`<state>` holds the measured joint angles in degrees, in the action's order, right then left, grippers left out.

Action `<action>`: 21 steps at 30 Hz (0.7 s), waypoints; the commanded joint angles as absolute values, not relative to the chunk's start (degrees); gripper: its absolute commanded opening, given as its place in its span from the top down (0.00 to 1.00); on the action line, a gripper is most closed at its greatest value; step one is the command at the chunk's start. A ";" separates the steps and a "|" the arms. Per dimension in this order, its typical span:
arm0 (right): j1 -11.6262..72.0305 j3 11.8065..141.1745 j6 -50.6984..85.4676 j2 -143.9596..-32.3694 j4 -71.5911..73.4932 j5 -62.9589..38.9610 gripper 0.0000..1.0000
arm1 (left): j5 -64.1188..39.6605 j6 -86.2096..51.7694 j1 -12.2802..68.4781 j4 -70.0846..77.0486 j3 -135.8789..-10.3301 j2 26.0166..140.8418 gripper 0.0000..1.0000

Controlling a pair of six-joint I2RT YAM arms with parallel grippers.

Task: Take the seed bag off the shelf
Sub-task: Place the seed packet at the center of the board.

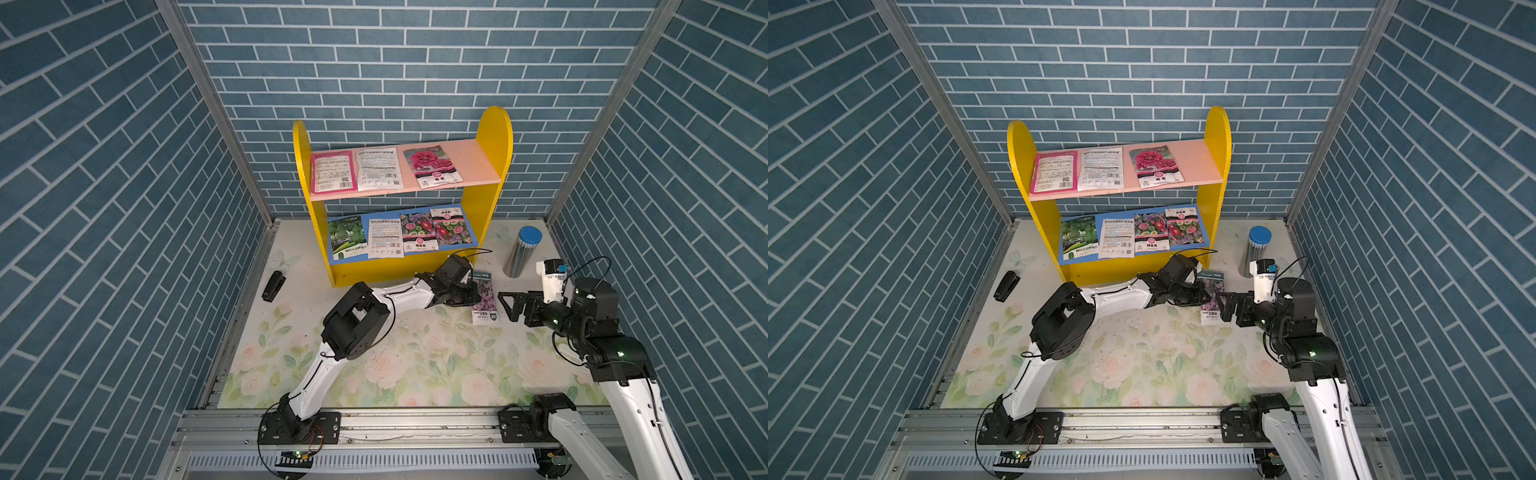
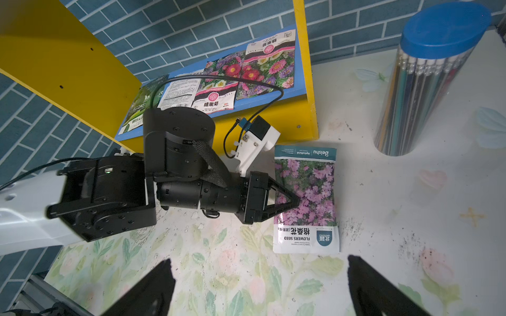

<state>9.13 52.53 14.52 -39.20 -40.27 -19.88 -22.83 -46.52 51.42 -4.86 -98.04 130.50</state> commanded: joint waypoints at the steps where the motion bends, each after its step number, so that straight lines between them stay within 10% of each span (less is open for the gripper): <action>1: 9.23 51.91 12.67 -38.89 -40.48 -18.10 0.00 | -21.67 -45.38 51.67 -8.13 -101.06 132.51 1.00; 21: 9.25 51.73 12.13 -37.55 -43.20 -14.64 0.00 | -20.86 -44.97 51.68 -14.37 -109.14 138.03 0.70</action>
<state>9.13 51.68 14.48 -38.30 -41.98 -16.14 -21.65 -45.54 51.40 -12.40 -108.42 137.08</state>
